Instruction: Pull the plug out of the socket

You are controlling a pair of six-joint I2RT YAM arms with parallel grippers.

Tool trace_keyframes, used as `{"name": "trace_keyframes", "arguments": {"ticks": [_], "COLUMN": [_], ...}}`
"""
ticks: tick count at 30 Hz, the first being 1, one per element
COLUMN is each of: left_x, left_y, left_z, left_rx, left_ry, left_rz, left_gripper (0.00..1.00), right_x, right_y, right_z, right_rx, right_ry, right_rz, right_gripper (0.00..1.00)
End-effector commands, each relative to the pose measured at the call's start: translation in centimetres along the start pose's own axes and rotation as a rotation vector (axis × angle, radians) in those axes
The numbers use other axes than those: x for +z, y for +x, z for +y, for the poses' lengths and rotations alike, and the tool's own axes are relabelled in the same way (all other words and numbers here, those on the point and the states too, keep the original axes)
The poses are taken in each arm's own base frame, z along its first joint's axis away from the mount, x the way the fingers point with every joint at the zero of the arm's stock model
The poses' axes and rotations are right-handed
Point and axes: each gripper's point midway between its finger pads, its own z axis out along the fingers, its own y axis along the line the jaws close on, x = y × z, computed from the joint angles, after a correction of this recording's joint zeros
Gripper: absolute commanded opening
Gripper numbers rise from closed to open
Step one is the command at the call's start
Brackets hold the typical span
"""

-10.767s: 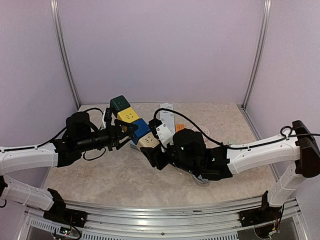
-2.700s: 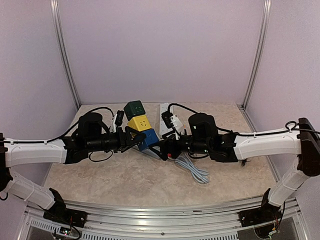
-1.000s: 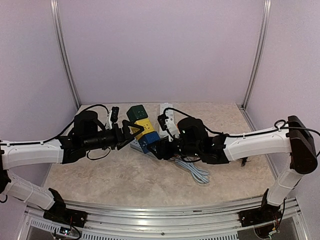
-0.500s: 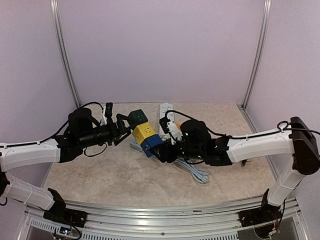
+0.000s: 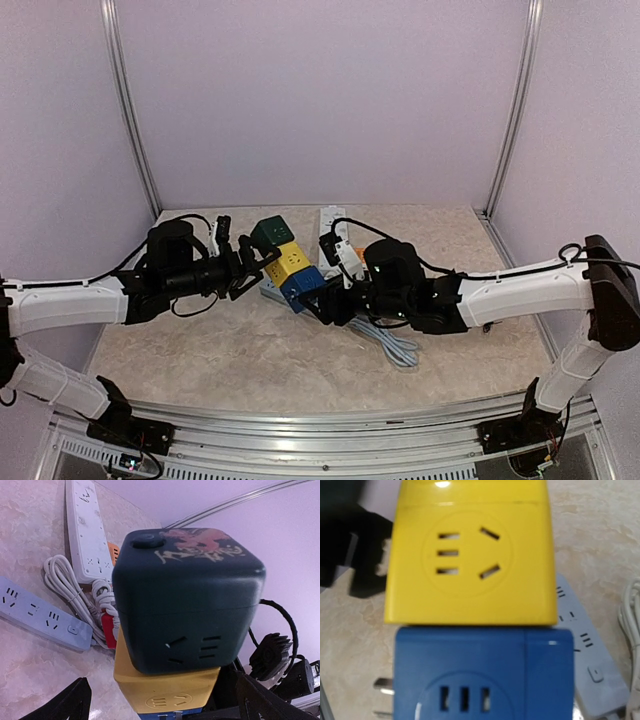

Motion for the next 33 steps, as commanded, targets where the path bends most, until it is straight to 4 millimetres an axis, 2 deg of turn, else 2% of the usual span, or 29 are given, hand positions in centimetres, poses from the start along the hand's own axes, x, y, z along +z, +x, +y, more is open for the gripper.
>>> {"name": "trace_keyframes", "arguments": {"ticks": [1,11,26,33], "left_x": [0.9,1.4,1.5,1.4], "left_y": [0.1,-0.2,-0.3,-0.2], "left_z": [0.1,-0.6,-0.7,-0.7], "left_rx": [-0.013,-0.003,-0.005,0.005], "left_ry": [-0.001,0.023,0.016,0.015], "left_rz": [0.029,0.013,-0.004,-0.001], "left_gripper": [0.99,0.97,0.56,0.46], "right_x": [-2.2,-1.4,-0.4,0.2], "right_y": [-5.6,-4.9,-4.8,-4.1], "right_z": [3.5,4.3,3.6,3.6], "right_rx": [-0.039,-0.044,0.007,0.013], "right_ry": [-0.1,-0.12,-0.074,-0.077], "right_rz": [-0.191,-0.168,-0.146,-0.121], "right_gripper": [0.0,0.0,0.0,0.0]}}
